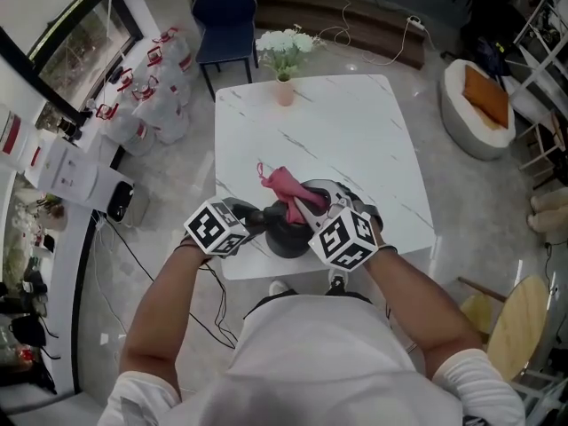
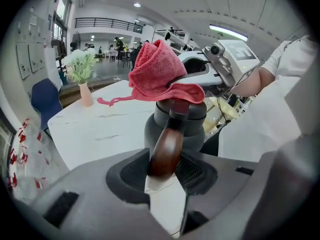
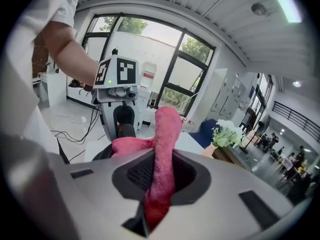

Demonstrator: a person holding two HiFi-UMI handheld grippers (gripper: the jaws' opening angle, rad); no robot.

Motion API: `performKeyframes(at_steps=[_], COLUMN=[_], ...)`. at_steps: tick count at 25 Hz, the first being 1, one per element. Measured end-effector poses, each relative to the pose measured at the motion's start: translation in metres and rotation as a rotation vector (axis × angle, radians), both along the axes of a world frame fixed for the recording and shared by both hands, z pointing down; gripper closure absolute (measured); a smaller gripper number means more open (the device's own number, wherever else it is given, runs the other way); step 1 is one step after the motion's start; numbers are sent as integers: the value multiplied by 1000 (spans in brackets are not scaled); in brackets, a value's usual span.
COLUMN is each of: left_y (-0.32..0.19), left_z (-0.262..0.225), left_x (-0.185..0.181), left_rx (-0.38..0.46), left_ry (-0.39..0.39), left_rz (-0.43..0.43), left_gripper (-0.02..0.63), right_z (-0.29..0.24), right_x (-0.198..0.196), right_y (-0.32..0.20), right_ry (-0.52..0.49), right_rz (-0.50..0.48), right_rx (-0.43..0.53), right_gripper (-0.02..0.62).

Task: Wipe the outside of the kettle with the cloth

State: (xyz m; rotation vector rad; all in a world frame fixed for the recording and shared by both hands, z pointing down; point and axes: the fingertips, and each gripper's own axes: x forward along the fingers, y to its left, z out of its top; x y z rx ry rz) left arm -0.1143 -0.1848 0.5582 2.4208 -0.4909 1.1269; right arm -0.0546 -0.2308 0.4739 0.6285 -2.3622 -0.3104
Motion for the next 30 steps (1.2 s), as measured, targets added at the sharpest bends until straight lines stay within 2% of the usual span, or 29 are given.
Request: performKeyframes(at_steps=[4, 8, 12, 15, 18, 22, 26, 28, 30], left_y=[-3, -11, -17, -24, -29, -35, -35, -35, -33], left_z=[-4, -7, -6, -3, 1, 1, 5, 5, 5], left_x=[7, 11, 3, -8, -16, -18, -17, -16, -15], left_rx=[30, 62, 32, -10, -59, -87, -102, -124, -146], left_ry=[16, 35, 118, 178, 241, 321, 343, 363, 380], left_rz=[-86, -168, -320, -434, -544, -647, -702, -727, -750], left_gripper=[466, 484, 495, 495, 497, 499, 499, 499, 499], right_z=[2, 1, -23, -41, -52, -46, -26, -15, -1], right_x=[16, 49, 83, 90, 74, 38, -6, -26, -37], right_y=[-8, -21, -20, -14, 3, 17, 23, 25, 23], right_ry=[26, 21, -182, -354, -508, -596, -580, -496, -359], right_rz=[16, 97, 199, 222, 199, 178, 164, 131, 107], right_rx=[22, -29, -132, -213, -317, -418, -480, -440, -349], right_gripper=[537, 535, 535, 535, 535, 535, 534, 534, 534])
